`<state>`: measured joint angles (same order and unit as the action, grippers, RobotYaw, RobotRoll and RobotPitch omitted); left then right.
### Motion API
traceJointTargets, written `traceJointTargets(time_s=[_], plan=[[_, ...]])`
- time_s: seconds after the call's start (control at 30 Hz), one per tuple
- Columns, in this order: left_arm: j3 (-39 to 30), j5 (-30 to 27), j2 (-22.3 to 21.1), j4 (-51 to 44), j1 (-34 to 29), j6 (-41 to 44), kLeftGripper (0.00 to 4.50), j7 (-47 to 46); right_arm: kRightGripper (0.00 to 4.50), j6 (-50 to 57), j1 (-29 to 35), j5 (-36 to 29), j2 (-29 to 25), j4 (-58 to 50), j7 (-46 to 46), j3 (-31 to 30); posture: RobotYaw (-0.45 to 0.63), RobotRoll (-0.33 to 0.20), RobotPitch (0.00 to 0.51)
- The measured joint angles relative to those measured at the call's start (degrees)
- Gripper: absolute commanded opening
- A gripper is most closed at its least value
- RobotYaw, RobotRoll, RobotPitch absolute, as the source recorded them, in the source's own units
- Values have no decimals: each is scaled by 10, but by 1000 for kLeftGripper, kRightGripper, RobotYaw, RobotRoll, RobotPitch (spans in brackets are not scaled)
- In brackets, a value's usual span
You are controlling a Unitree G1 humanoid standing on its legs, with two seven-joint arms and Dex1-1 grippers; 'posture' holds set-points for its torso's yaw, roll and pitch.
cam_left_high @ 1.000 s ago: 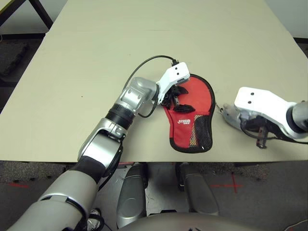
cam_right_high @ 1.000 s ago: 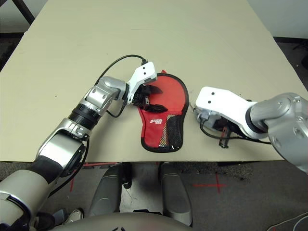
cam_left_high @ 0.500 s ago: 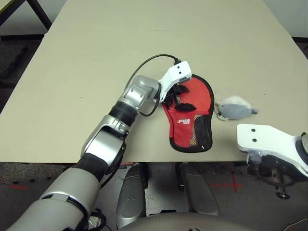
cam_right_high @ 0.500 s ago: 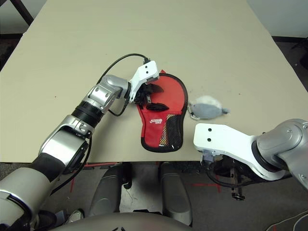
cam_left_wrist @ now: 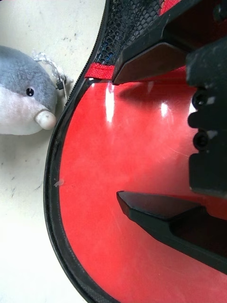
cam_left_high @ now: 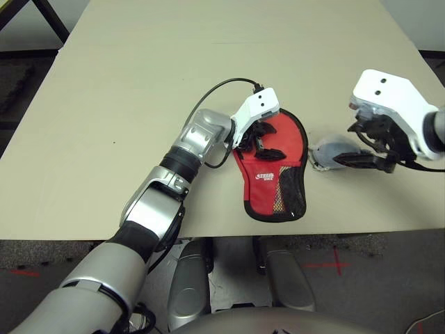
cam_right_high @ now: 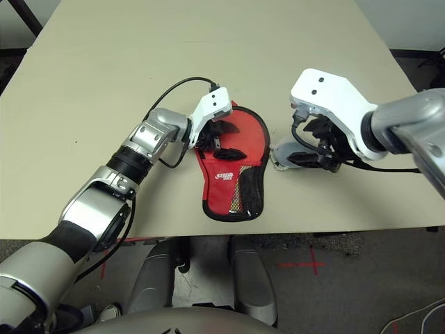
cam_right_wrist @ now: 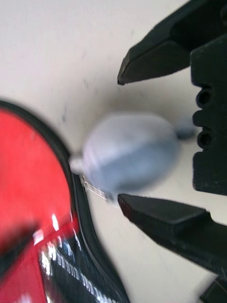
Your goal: Store the ping-pong paddle in its case and zip it.
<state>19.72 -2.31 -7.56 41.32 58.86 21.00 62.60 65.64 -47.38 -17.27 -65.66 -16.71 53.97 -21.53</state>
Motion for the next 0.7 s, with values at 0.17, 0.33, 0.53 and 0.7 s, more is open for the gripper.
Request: traceJointTargets(time_s=[0.17,0.33,0.53,0.7], plan=[[-1,0,1,2,1,-3,4500,-1,4473,-46,-30,48,49,103,30,-53,-187,0,230],[-2,0,1,1,0,-4,4500,-1,4313,-60,-36,66,68,170,88,-82,-167,0,230],[-4,0,-1,-3,-5,-4,4500,-7,2375,-40,-26,69,51,167,147,-94,-162,0,228],[-4,0,0,-4,-6,-4,4500,-9,669,-13,-1,60,8,115,172,-88,-168,0,228]])
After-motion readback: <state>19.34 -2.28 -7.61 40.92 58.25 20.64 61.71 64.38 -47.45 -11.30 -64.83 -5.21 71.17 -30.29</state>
